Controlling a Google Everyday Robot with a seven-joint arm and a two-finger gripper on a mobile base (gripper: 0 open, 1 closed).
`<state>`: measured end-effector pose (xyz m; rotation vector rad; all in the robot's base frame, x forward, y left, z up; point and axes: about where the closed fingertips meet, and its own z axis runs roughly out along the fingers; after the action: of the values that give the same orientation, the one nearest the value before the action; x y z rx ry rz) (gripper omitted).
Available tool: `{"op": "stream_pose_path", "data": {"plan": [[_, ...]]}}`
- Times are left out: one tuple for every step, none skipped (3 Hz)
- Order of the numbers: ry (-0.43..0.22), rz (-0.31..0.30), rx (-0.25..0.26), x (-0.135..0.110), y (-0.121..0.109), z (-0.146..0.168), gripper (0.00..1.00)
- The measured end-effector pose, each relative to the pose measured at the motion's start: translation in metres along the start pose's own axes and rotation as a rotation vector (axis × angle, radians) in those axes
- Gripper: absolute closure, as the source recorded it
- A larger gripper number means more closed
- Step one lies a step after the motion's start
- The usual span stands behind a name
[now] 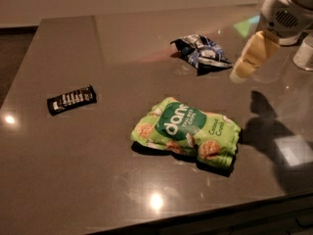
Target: Move blue chip bag near rxbar chocolate
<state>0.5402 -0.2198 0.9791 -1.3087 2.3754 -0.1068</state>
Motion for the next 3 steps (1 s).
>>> {"op": "stream_pose_path", "data": {"plan": [[-0.003,0.136,0.033,-0.012,-0.029,0.027,0.00],[-0.030,0.244,0.049,-0.020,-0.059,0.056,0.00],[-0.076,0.291,0.028,-0.033,-0.076,0.090,0.00]]}}
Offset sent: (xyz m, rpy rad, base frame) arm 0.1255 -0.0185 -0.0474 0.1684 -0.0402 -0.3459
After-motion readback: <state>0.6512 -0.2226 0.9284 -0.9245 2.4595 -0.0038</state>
